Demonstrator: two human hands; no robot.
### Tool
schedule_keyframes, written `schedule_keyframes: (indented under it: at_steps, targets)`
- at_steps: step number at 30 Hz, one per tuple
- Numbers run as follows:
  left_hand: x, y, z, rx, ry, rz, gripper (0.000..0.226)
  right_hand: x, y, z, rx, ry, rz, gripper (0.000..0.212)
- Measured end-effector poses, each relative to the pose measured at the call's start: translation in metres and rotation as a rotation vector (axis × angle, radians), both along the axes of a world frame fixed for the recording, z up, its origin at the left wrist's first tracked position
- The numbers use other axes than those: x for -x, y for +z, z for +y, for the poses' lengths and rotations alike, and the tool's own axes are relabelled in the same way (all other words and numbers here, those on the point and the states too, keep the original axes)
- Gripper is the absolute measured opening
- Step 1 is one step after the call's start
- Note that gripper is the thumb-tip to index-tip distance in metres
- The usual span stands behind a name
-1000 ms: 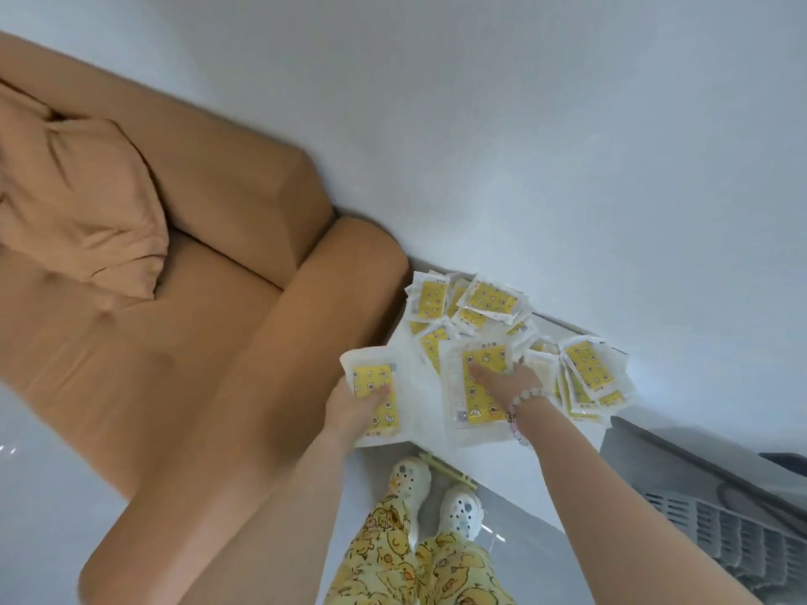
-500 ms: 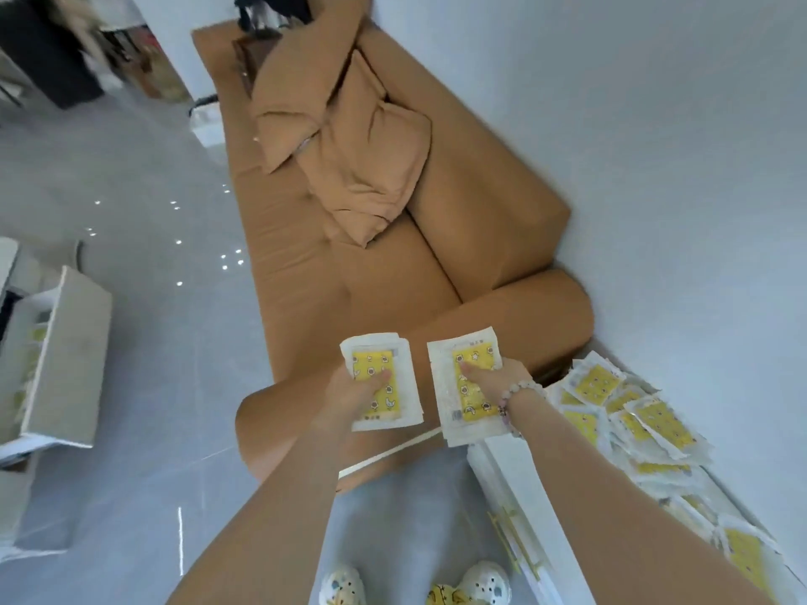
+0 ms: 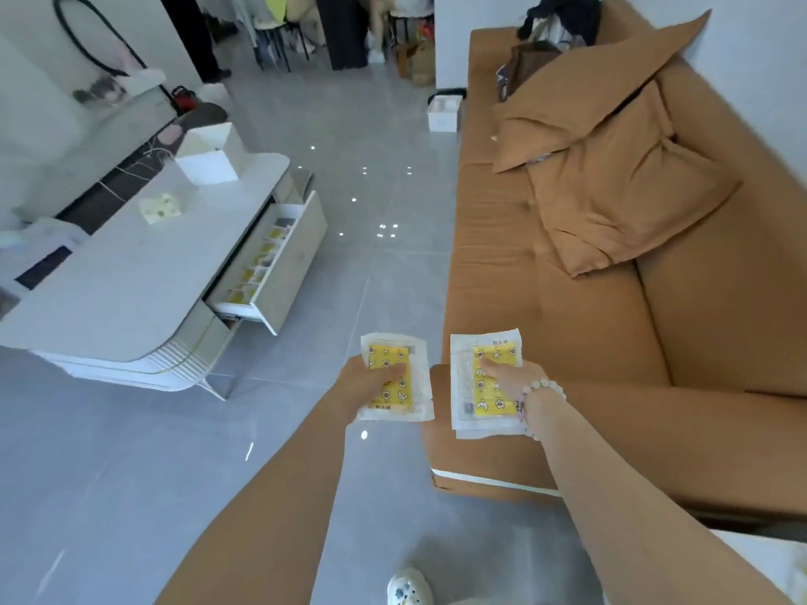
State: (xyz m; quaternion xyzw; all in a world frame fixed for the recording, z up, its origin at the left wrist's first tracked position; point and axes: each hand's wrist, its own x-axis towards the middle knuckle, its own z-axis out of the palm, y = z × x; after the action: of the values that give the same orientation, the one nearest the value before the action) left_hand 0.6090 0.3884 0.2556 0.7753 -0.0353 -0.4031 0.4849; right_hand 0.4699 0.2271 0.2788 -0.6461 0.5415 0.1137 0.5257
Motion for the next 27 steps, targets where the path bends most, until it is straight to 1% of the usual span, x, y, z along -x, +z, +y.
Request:
schedule_keyframes:
  at_steps: [3, 6, 8, 10, 11, 13, 17, 20, 24, 27]
  targets:
    - [-0.036, -0.001, 0.039, -0.010, 0.081, 0.001, 0.020, -0.051, 0.001, 0.028, -0.005, 0.072, 0.038, 0.057]
    - [-0.071, -0.003, 0.072, -0.026, 0.116, -0.011, 0.019, -0.098, 0.000, 0.053, -0.005, 0.134, 0.044, 0.062]
    - [-0.089, -0.002, 0.092, -0.037, 0.128, -0.030, 0.016, -0.123, 0.002, 0.068, 0.005, 0.183, 0.021, 0.056]
    - [-0.104, -0.002, 0.109, -0.037, 0.150, -0.038, 0.014, -0.143, 0.003, 0.080, 0.001, 0.200, 0.008, 0.044]
    - [-0.110, -0.002, 0.115, -0.028, 0.170, -0.041, 0.014, -0.153, 0.004, 0.084, 0.003, 0.203, 0.001, 0.043]
    - [-0.124, 0.000, 0.126, -0.010, 0.206, -0.046, 0.014, -0.175, 0.003, 0.092, 0.004, 0.225, -0.002, 0.049]
    - [-0.144, 0.000, 0.142, 0.007, 0.293, -0.033, 0.020, -0.219, 0.000, 0.109, 0.000, 0.278, -0.033, 0.036]
    - [-0.162, -0.001, 0.154, 0.007, 0.353, -0.027, 0.019, -0.256, -0.013, 0.120, -0.034, 0.274, -0.076, 0.039]
    - [-0.194, 0.003, 0.165, 0.008, 0.458, -0.021, 0.009, -0.305, -0.023, 0.128, -0.083, 0.331, -0.094, 0.034]
    - [-0.222, 0.004, 0.163, -0.045, 0.483, -0.026, 0.011, -0.332, -0.024, 0.120, -0.147, 0.338, -0.077, 0.032]
